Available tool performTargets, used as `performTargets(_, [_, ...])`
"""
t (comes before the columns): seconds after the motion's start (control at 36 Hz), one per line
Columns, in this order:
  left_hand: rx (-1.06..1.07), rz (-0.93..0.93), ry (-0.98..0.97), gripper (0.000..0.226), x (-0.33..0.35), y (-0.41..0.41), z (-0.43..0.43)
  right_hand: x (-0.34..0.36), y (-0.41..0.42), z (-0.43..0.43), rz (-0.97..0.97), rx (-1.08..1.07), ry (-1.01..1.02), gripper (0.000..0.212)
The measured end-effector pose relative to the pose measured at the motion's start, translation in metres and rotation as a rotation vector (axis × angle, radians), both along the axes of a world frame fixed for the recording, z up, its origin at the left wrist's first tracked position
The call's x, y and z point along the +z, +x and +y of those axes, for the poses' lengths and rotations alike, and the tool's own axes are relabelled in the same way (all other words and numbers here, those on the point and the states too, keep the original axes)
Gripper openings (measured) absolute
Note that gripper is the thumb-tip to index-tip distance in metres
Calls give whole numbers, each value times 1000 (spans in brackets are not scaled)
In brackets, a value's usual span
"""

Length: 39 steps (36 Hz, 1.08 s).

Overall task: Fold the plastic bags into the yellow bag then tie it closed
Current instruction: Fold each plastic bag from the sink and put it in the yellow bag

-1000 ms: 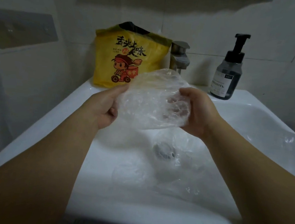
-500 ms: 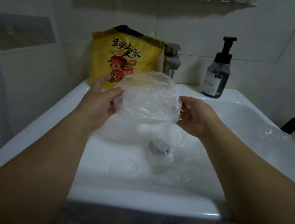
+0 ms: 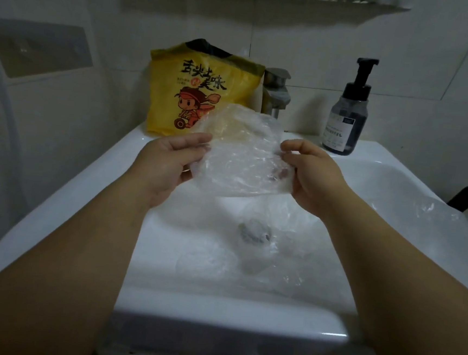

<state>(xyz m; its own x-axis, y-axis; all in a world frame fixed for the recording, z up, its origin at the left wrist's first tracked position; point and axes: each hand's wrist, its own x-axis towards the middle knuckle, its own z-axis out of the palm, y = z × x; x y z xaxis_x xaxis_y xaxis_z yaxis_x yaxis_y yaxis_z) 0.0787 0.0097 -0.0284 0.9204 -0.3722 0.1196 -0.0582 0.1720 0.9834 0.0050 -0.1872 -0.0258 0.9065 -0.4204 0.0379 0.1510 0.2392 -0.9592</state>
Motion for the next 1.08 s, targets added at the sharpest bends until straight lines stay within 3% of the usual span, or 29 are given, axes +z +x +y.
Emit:
performTargets(0.17, [79, -93, 146, 32, -6, 7, 0, 4, -1, -3, 29, 44, -49, 25])
performTargets(0.22, [116, -150, 195, 43, -8, 9, 1, 1, -2, -4, 75, 79, -159, 31])
performTargets(0.28, [155, -253, 288, 50, -10, 9, 2, -3, -3, -5, 111, 83, -317, 51])
performTargets(0.36, [221, -392, 405, 51, -11, 7, 4, -4, -4, -3, 183, 39, -608, 62])
performTargets(0.42, [276, -451, 464, 41, -11, 9, 6, -6, -3, -4, 217, 7, -751, 57])
performTargets(0.5, [345, -516, 519, 22, -13, 11, 9, -8, -4, -4, 202, -37, -865, 30])
performTargets(0.56, [342, -491, 521, 15, -12, 12, 9, -6, -4, -3, 176, -69, -836, 11])
performTargets(0.61, [271, -351, 429, 14, -9, 13, 8, -2, -3, -3, 159, -69, -696, 9])
performTargets(0.69, [108, -131, 164, 5, -2, 14, 5, 2, -4, -1, 86, -25, -287, 11])
performTargets(0.78, [6, -59, 45, 16, 0, 8, 1, 7, -6, 2, -17, -31, 11, 12])
performTargets(0.83, [31, -83, 70, 15, -1, 5, -1, 6, -4, 2, -45, -75, -4, 11])
performTargets(0.92, [76, -102, 125, 12, -2, 6, 0, 2, -2, 3, -14, -174, -222, 19])
performTargets(1.0, [115, -112, 193, 7, -5, 11, 3, 2, -3, -1, -18, -211, -339, 12])
performTargets(1.08, [161, -133, 235, 40, -4, 17, 6, 3, -5, -6, -25, -187, -365, 7])
